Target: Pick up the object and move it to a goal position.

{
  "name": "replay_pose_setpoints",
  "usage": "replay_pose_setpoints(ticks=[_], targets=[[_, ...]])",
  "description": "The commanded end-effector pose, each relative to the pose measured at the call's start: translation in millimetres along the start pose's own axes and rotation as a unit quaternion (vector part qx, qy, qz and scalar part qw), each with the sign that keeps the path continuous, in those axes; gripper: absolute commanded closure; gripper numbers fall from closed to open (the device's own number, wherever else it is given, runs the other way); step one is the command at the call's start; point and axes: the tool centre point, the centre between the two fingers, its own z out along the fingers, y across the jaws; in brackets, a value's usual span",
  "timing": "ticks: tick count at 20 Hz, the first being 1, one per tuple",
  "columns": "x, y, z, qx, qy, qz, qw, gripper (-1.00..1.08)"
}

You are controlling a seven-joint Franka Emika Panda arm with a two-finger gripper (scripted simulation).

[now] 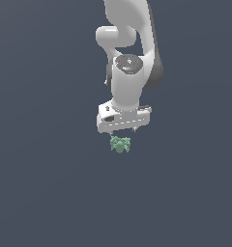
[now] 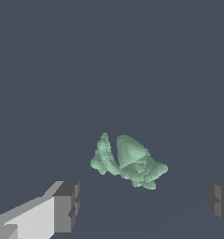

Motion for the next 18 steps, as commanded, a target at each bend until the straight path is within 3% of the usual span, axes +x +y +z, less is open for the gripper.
replay_pose_setpoints(ticks=[1, 9, 18], targets=[[-1, 0, 2, 0.000, -0.001, -0.024, 0.9997, -0.92], [-3, 1, 12, 0.001, -0.002, -0.127, 0.9920, -0.92], [-6, 2, 22, 0.002, -0.004, -0.246, 0.9694, -0.92]])
